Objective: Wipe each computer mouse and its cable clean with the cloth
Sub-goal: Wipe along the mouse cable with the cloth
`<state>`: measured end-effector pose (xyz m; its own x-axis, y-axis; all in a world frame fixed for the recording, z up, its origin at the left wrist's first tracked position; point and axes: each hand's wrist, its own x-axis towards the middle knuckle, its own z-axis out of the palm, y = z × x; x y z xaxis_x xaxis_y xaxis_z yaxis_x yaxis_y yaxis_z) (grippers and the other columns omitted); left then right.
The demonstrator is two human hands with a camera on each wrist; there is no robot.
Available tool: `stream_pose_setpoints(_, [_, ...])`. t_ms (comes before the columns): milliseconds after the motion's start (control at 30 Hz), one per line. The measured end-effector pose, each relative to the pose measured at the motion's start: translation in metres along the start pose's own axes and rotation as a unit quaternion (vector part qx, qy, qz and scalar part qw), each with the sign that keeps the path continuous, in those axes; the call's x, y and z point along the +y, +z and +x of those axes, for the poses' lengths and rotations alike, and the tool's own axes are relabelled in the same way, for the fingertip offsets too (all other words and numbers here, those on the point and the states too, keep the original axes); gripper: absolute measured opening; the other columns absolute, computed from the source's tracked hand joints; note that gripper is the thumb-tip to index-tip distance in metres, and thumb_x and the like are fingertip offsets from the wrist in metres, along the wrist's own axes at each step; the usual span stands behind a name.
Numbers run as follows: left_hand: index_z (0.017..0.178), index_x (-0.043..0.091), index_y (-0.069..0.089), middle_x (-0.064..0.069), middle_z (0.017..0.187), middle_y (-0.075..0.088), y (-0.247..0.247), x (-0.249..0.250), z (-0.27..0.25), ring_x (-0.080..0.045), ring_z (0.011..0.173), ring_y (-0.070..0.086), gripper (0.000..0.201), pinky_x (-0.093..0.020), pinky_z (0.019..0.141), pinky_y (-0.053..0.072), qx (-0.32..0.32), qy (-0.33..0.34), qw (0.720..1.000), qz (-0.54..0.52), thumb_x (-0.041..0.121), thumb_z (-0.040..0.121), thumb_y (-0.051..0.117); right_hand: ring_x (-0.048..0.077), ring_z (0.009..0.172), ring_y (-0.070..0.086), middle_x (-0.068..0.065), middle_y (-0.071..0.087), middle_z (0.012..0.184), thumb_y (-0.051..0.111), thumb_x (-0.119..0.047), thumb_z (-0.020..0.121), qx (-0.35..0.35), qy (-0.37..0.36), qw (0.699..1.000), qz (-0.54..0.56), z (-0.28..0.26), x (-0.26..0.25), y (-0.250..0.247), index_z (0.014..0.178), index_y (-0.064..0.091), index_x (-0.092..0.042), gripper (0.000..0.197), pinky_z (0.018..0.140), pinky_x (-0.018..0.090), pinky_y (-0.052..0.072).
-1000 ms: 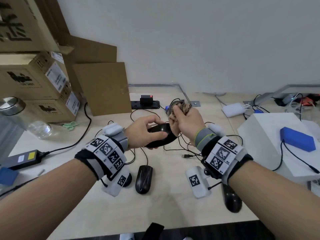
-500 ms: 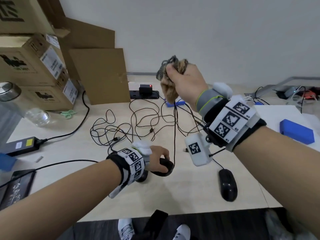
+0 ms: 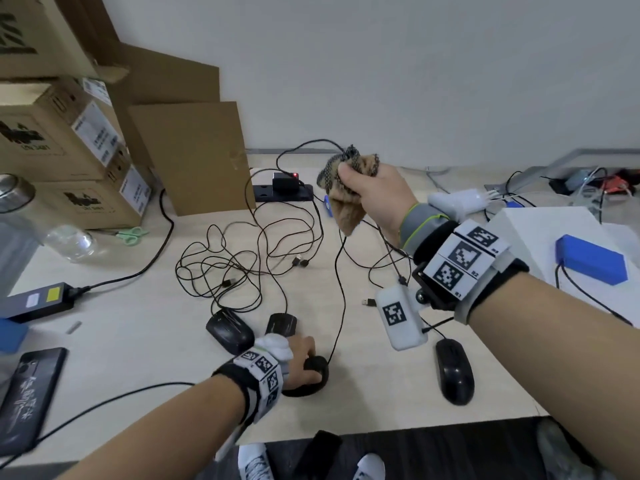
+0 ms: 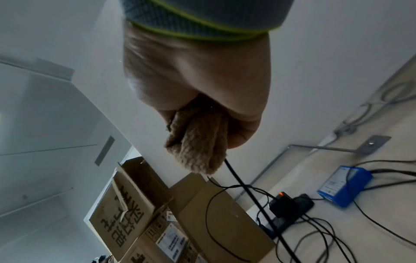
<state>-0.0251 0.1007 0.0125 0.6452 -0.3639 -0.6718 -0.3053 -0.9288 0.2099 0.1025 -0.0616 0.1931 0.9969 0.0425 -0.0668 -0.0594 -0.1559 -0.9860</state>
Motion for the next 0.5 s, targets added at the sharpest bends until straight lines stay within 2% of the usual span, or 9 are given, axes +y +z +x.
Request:
stream_pose_setpoints(100, [0.127, 0.03, 0.043, 0.003, 0.123, 0.06, 0.007, 0.002, 0.0, -0.024, 0.1, 0.061, 0.059, -0.037, 0.084, 0.05, 0.0, -0.011, 1.0, 0.005, 0.068, 0.083, 0.051, 0.022, 0.06, 0.064, -0.001, 0.067, 0.062, 0.065, -0.037, 0.085, -0.007, 0.025, 1.0, 0.01, -0.001, 0.015, 0.0, 0.067, 0.065, -0.015, 0.028, 0.06, 0.031, 0.048])
stream_pose_setpoints(267, [0.135, 0.022, 0.043, -0.004, 0.127, 0.059, 0.004, 0.009, 0.004, -0.028, 0.108, 0.06, 0.062, -0.035, 0.088, 0.049, -0.032, -0.009, 0.999, 0.029, 0.059, 0.087, 0.053, 0.016, 0.053, 0.062, -0.001, 0.066, 0.063, 0.066, -0.035, 0.085, -0.025, 0.047, 0.998, 0.028, -0.009, 0.029, 0.006, 0.07, 0.066, -0.015, 0.025, 0.054, 0.026, 0.047])
stream_pose_setpoints(300, [0.136, 0.024, 0.044, -0.003, 0.129, 0.058, 0.001, 0.009, 0.005, -0.026, 0.11, 0.059, 0.063, -0.035, 0.09, 0.049, -0.015, -0.011, 1.0, 0.01, 0.061, 0.086, 0.053, 0.015, 0.051, 0.062, 0.0, 0.065, 0.063, 0.064, -0.03, 0.089, -0.028, 0.052, 0.998, 0.039, -0.011, 0.031, 0.005, 0.072, 0.064, -0.013, 0.024, 0.051, 0.024, 0.047])
stream_pose_setpoints(367, [0.134, 0.026, 0.047, 0.001, 0.128, 0.059, -0.014, 0.009, 0.005, -0.02, 0.11, 0.058, 0.06, -0.035, 0.095, 0.048, 0.061, -0.014, 0.993, -0.099, 0.059, 0.084, 0.059, 0.015, 0.052, 0.062, -0.001, 0.063, 0.061, 0.06, -0.02, 0.095, -0.033, 0.064, 0.995, 0.067, -0.016, 0.034, 0.002, 0.074, 0.062, -0.011, 0.022, 0.048, 0.021, 0.047])
stream_pose_setpoints(433, [0.13, 0.027, 0.051, 0.008, 0.125, 0.058, -0.043, 0.009, 0.002, -0.012, 0.102, 0.059, 0.052, -0.028, 0.093, 0.045, 0.176, -0.004, 0.954, -0.242, 0.047, 0.085, 0.067, 0.014, 0.054, 0.062, -0.002, 0.065, 0.06, 0.057, -0.016, 0.097, -0.02, 0.083, 0.992, 0.096, -0.018, 0.041, -0.003, 0.077, 0.062, -0.01, 0.021, 0.05, 0.023, 0.049])
stream_pose_setpoints(500, [0.126, 0.032, 0.052, 0.016, 0.124, 0.056, -0.077, 0.013, -0.008, -0.01, 0.086, 0.063, 0.045, -0.026, 0.081, 0.048, 0.264, 0.028, 0.902, -0.339, 0.039, 0.085, 0.07, 0.015, 0.052, 0.061, 0.004, 0.065, 0.064, 0.053, -0.018, 0.099, -0.012, 0.096, 0.988, 0.121, -0.022, 0.048, -0.007, 0.077, 0.061, -0.008, 0.025, 0.05, 0.024, 0.05])
